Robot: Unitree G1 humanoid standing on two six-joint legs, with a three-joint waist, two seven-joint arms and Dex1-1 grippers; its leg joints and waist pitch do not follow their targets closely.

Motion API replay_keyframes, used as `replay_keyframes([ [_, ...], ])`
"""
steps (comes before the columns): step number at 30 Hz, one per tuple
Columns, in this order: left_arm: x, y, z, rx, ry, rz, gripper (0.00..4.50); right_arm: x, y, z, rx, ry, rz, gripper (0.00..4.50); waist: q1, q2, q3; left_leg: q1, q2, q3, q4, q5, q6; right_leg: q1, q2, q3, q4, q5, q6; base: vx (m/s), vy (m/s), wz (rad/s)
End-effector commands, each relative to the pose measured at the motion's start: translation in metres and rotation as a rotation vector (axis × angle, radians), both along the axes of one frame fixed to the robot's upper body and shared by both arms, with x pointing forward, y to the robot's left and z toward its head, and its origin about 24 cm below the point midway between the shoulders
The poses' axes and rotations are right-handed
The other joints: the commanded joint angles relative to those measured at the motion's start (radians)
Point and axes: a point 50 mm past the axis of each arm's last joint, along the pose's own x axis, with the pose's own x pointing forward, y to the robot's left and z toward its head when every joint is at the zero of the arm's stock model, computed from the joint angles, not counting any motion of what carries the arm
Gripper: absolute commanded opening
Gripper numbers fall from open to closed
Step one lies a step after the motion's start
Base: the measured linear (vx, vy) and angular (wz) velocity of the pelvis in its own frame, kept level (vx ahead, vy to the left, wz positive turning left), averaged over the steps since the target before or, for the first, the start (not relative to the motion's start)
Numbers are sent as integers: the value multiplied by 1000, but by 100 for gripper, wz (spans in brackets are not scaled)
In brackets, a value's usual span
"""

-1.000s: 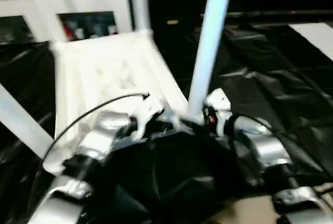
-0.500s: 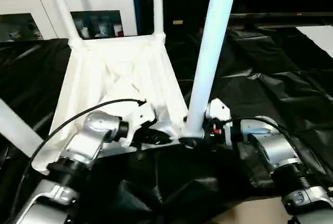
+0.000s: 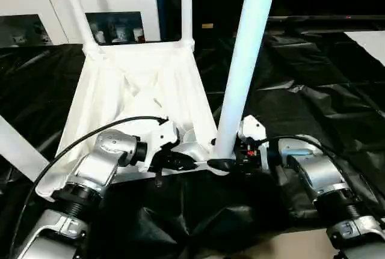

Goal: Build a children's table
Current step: Rotate leg to tighten

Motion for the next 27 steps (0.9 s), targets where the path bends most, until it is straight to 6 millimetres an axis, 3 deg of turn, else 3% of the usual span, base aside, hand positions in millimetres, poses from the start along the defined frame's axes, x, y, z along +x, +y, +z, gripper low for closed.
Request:
replay_keyframes([
  [1,9,-31,22,-110,-88,-8,0,5,21,-1,27,6,-51,269,-3,-11,-66,14,17,-4,-69,-248,20,46,-59,40,-86,-342,-185,0,0,0],
  [6,25,-58,25,-115,-140,153,0,18,44,-8,65,32,-339,268,-20,-15,-65,10,13,-6,-70,-241,9,45,-56,39,-89,-362,-164,0,0,0],
  [11,29,-77,28,-138,-156,220,0,21,70,-5,66,-16,-401,268,-22,-15,-72,8,12,-4,-65,-199,27,49,-56,38,-86,-291,-178,0,0,0],
  [12,29,-78,29,-142,-158,217,0,20,76,-3,99,-16,-382,268,-23,-18,-72,8,13,-3,-65,-197,33,49,-56,39,-85,-280,-179,0,0,0],
  [15,27,-76,28,-147,-159,188,0,18,81,1,151,13,-328,337,-21,-16,-72,7,15,-3,-65,-187,52,51,-54,39,-79,-225,-200,0,0,0],
  [21,18,-63,24,-152,-139,98,0,15,71,3,111,-27,-219,389,-24,-17,-70,6,15,-2,-66,-207,59,54,-57,40,-81,-244,-203,0,0,0],
  [27,6,-46,25,-156,-102,-55,0,7,43,9,64,-69,-8,389,-15,-14,-69,11,20,-2,-66,-214,66,51,-57,41,-79,-241,-216,0,0,0],
])
